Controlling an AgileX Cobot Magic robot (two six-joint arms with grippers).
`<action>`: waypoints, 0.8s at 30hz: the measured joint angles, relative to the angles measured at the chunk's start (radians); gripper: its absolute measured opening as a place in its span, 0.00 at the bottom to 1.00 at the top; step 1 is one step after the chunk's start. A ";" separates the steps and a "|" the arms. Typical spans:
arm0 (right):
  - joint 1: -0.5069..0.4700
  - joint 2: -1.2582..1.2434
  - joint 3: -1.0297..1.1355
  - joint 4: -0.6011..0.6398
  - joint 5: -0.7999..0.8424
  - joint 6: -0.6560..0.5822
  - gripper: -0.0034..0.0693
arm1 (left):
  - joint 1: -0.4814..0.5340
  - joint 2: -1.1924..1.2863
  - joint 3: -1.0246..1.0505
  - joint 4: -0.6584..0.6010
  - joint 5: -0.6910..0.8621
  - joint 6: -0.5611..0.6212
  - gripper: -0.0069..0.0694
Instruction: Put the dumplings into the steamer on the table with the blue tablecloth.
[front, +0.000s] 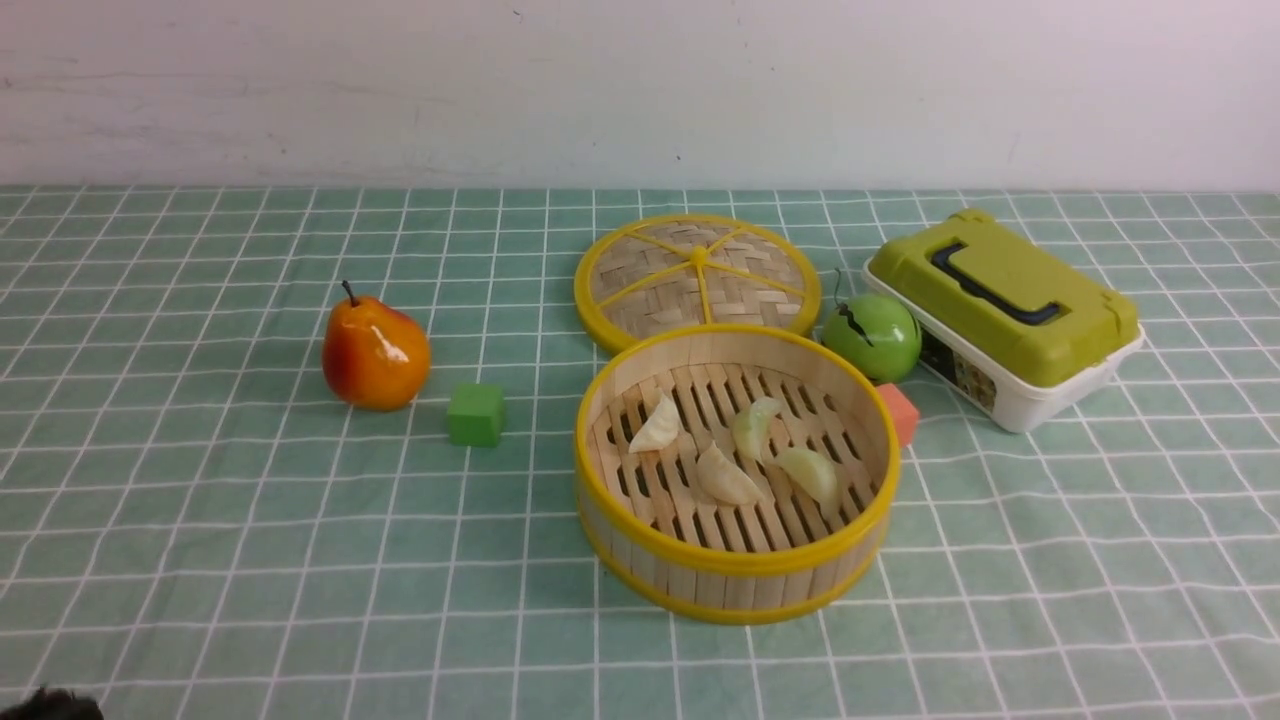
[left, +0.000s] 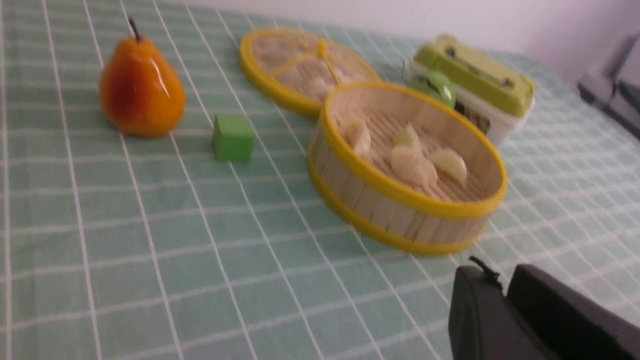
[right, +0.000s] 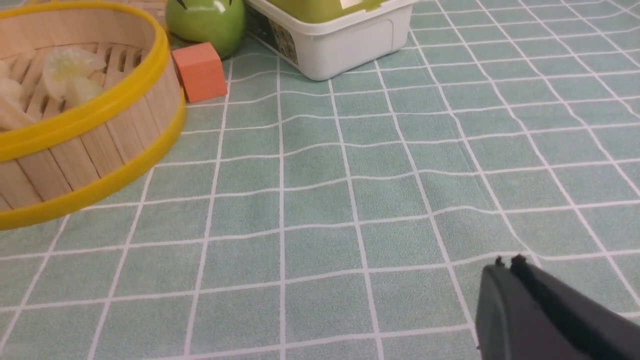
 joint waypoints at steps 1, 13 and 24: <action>0.000 0.000 0.000 0.000 0.000 0.000 0.04 | 0.024 0.000 0.019 0.004 -0.057 0.000 0.15; 0.000 0.000 0.000 0.000 0.000 0.000 0.05 | 0.416 -0.101 0.267 -0.001 -0.224 -0.002 0.07; 0.000 0.000 0.000 0.000 0.000 0.000 0.06 | 0.560 -0.101 0.301 0.034 -0.092 -0.003 0.07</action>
